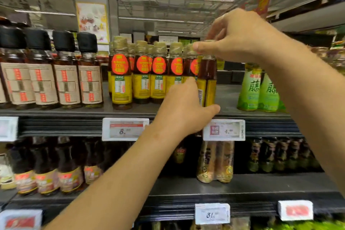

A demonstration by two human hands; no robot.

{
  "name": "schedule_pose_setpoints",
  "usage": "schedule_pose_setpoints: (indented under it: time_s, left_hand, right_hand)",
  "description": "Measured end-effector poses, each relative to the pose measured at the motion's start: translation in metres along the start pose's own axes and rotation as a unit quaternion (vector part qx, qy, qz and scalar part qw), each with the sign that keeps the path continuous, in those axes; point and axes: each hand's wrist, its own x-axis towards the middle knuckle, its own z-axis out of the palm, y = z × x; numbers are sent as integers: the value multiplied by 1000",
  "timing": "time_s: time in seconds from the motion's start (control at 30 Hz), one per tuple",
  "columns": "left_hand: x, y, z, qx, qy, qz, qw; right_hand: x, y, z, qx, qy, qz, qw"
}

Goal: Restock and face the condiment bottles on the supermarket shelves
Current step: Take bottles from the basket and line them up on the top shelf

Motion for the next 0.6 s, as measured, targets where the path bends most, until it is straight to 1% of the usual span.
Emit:
schedule_pose_setpoints:
  time_s: [0.07, 0.17, 0.27, 0.37, 0.43, 0.6]
  left_hand:
    - [4, 0, 3, -13, -8, -12, 1000]
    - [4, -6, -4, -59, -9, -10, 998]
    - [-1, -19, -20, -103, -25, -24, 994]
    - [-7, -33, -36, -137, -25, -39, 990]
    - [-12, -39, -45, -137, -12, -44, 989]
    - [-20, -52, -61, -86, 49, -54, 994]
  right_hand:
    - [1, -3, 4, -2, -1, -12, 1000]
    - [2, -11, 6, 25, -2, -48, 999]
    - [8, -22, 5, 48, -33, -80, 995]
    - [14, -35, 7, 89, -63, -104, 989]
    - [17, -42, 10, 124, -79, -118, 982]
    - [24, -57, 16, 190, -109, -149, 964]
